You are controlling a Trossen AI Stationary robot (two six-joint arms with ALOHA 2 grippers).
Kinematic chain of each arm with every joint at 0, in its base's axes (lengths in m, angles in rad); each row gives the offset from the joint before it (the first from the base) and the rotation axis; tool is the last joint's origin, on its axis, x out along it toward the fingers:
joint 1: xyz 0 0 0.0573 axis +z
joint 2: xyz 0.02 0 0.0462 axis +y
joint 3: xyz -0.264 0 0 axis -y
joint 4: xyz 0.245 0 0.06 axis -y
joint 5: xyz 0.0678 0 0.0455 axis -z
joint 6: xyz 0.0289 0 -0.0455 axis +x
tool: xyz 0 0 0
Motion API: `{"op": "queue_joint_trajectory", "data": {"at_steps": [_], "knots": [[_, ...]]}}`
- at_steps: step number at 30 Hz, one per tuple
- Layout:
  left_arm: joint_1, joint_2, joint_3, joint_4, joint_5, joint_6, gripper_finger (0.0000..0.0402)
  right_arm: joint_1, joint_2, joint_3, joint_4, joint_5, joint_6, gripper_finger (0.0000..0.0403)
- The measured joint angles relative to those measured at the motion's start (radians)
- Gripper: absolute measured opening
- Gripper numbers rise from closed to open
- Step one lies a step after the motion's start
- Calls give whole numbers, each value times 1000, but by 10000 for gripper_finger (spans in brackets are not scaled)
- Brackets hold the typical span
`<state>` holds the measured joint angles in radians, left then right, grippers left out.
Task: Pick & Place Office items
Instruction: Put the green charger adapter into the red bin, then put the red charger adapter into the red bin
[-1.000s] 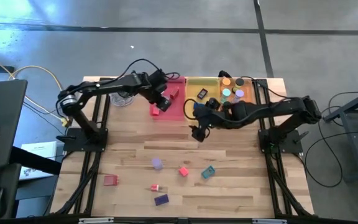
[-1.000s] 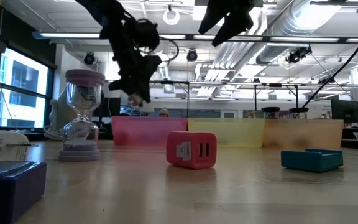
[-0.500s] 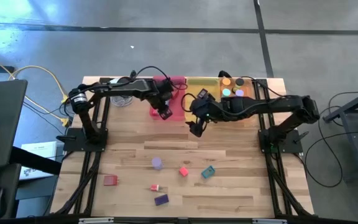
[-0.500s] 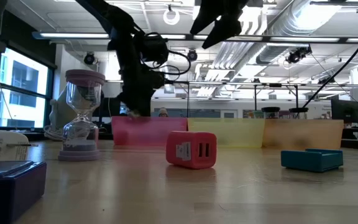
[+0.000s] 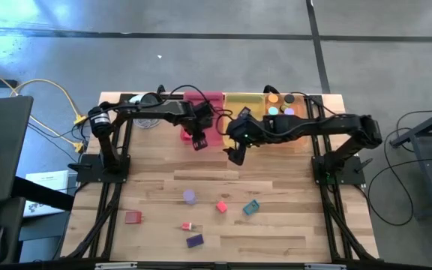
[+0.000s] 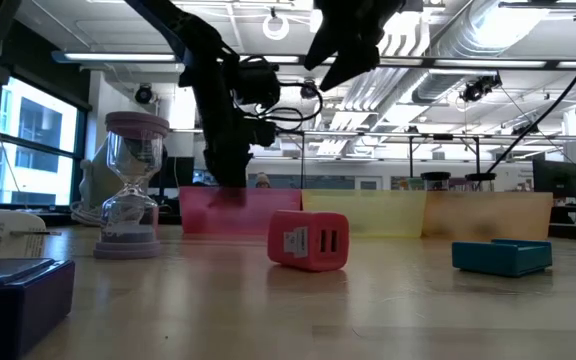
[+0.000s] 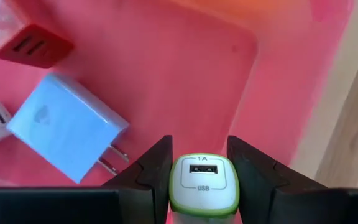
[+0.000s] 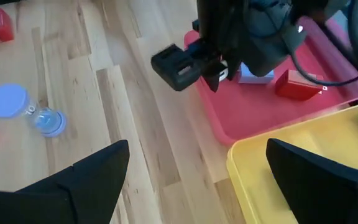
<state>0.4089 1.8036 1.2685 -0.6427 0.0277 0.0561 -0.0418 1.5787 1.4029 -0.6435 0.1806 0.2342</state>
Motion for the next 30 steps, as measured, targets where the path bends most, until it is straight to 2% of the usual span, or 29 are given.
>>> {"op": "queue_joint_trajectory", "data": {"at_steps": [3, 6, 12, 15, 18, 20, 24, 30], "knots": [[11, 10, -1, -14, 2, 7, 146, -7, -2, 0, -10, -4, 0, 369], [24, 8, -1, -15, 48, 7, 166, -13, -2, 0, -14, -2, -3, 369], [39, 8, -1, -15, 67, -17, 173, -29, -2, 0, -12, -6, -16, 369], [41, 8, -1, 8, 32, 23, 174, -37, -2, 0, -9, -5, -21, 369], [41, -2, -1, -11, -53, 79, 175, -40, -2, 0, -8, -5, -23, 368], [40, -28, -1, -82, -84, 73, 176, -40, -2, 0, -1, -4, -29, 368], [37, -99, -1, -182, -86, 163, 176, -40, -2, 0, 3, 0, -30, 368], [-26, -297, 6, -186, -64, 71, 176, -40, -2, 0, 10, 0, -36, 368]]}}
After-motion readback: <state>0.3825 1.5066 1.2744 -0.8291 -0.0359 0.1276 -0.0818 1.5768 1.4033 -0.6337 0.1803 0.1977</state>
